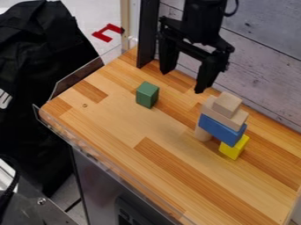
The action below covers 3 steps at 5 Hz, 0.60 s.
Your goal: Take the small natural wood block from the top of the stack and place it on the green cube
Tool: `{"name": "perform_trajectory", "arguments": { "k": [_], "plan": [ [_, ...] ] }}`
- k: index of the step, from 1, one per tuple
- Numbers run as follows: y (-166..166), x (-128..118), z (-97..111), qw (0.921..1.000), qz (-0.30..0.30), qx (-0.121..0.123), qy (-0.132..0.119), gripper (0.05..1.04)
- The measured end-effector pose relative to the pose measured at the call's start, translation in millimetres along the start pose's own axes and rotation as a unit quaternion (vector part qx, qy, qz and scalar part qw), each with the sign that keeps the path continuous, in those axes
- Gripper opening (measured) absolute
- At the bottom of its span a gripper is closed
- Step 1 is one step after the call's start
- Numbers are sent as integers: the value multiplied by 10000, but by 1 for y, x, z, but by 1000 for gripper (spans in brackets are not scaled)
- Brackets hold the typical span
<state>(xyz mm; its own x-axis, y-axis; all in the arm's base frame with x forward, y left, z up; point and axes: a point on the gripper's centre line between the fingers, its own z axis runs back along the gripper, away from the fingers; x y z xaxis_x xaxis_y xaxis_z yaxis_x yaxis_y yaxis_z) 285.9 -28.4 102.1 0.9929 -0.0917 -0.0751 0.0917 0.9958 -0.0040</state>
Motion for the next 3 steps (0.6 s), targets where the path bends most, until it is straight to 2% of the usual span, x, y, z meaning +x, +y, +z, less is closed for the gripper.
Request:
{"name": "perform_trajectory", "arguments": {
  "k": [2, 3],
  "plan": [
    [-3, 6, -5, 9999, 117, -71, 47, 1000],
    [-11, 11, -7, 9999, 108, -29, 41, 1000]
  ]
}}
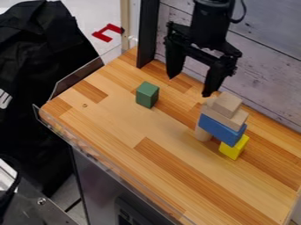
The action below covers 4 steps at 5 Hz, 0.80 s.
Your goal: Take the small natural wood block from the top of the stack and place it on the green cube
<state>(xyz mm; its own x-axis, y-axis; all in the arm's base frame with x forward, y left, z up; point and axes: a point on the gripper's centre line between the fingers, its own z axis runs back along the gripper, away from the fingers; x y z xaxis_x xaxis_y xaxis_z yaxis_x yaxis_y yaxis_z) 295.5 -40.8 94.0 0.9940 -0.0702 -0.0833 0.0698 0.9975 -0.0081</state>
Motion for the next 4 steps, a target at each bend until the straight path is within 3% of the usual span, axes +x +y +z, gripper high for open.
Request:
{"name": "perform_trajectory", "arguments": {
  "k": [2, 4],
  "plan": [
    [-14, 3, -11, 9998, -25, 146, 165, 1000],
    [-22, 7, -18, 9995, 92, 133, 289, 1000]
  ]
}}
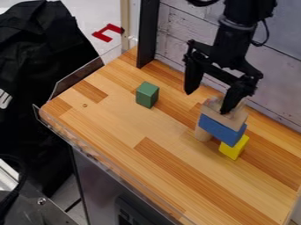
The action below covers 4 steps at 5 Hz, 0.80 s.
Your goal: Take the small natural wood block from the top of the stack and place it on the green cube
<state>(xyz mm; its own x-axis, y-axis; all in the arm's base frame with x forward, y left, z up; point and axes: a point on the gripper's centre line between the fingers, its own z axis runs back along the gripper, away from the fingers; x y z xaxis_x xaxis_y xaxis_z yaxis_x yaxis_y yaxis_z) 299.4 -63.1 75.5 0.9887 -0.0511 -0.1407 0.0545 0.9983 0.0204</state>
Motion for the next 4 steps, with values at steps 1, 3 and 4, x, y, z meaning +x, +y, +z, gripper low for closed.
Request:
{"name": "perform_trajectory", "arguments": {
  "k": [1, 3, 4],
  "plan": [
    [-6, 3, 0, 10000, 32, 21, 43, 999],
    [-16, 9, -3, 9999, 108, 9, 124, 1000],
    [-18, 13, -10, 9996, 145, -7, 253, 1000]
  ]
}}
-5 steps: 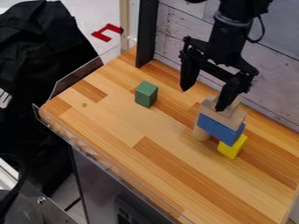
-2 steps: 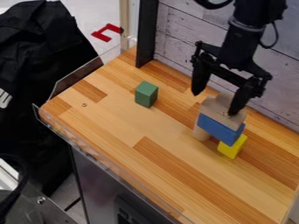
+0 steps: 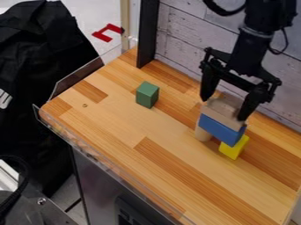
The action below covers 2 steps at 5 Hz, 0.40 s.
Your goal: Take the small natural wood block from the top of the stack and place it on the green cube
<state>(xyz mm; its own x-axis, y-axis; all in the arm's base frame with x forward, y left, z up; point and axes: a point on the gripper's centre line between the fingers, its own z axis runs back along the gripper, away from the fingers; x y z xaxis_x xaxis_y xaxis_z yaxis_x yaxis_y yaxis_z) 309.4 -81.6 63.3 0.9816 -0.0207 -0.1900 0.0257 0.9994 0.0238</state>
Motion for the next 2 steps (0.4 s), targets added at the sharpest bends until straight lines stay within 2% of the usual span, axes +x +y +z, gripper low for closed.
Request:
{"name": "perform_trajectory", "arguments": {
  "k": [1, 2],
  "plan": [
    [-2, 4, -4, 10000, 61, -10, 57, 955],
    [-1, 7, -5, 9999, 107, -81, 49, 692]
  ]
}}
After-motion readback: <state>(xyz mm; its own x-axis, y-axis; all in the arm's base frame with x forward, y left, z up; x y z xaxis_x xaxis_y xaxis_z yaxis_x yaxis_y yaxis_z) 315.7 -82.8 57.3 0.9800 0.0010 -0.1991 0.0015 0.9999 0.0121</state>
